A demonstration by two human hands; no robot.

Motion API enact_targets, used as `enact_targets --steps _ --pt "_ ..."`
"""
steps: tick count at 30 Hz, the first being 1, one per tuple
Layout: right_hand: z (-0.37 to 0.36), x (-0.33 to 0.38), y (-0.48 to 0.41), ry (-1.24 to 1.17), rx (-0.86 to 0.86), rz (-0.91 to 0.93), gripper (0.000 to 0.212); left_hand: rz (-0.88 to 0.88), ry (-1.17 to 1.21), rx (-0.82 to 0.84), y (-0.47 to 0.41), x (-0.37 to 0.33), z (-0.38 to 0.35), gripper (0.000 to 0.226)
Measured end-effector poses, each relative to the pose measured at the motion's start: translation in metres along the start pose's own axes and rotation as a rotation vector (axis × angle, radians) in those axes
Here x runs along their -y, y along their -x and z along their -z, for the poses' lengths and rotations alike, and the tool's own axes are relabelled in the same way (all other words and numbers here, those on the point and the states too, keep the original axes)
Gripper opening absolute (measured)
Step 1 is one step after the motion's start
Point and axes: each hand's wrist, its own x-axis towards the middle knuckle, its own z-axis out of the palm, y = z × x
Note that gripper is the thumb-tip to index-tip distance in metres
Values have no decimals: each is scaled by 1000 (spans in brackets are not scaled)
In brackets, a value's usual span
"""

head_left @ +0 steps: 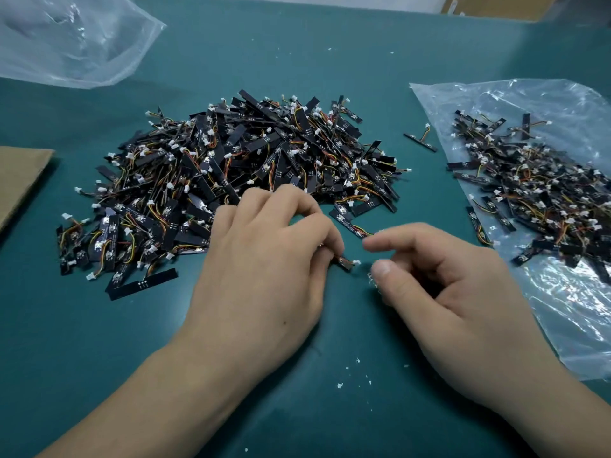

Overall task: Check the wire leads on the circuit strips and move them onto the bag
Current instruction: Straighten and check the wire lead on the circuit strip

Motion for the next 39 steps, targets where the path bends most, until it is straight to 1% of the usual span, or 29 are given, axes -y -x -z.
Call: enact_targets --steps 3,5,8,10,13,17,20,22,24,26,27,29,31,34,36,39 --pt "-2 1 0 -12 -13 -33 26 1 8 -12 0 -2 1 8" --pt "-3 1 0 17 -7 -30 29 -14 44 -43 0 -4 2 7" --pt "-3 3 -2 87 -40 24 17 -110 79 -20 0 -9 3 9" --pt "-3 3 -3 70 -76 26 12 -161 115 9 0 -9 3 10" --pt "-2 3 -3 19 -116 12 10 -157 207 32 -1 -6 3 9" --pt "-1 5 -2 4 -193 38 10 -139 238 30 -1 -4 0 9" --pt "2 7 -3 11 -147 110 9 -113 257 -35 -1 -2 0 7" --pt "4 6 0 -42 -102 158 23 -105 282 -83 -2 -1 1 5" --pt "5 5 0 -159 -133 87 37 -143 324 -111 -3 -2 3 6" --pt "7 2 -3 -235 -160 -29 36 -202 350 -143 -2 -4 3 8" --pt "7 1 -5 -233 -119 -54 37 -227 347 -165 -2 -5 4 10" --pt "6 0 -6 -194 16 -32 42 -265 306 -215 -1 -6 4 14" --pt "6 2 -5 -178 84 -4 42 -279 266 -251 -1 -6 6 16" --pt "7 2 -4 -204 30 -7 42 -256 314 -202 -1 -8 9 15" --pt "8 2 -4 -186 15 -10 43 -183 392 -151 0 -9 12 19" --pt "6 5 -3 -117 49 32 39 -141 334 -87 1 -11 14 18"
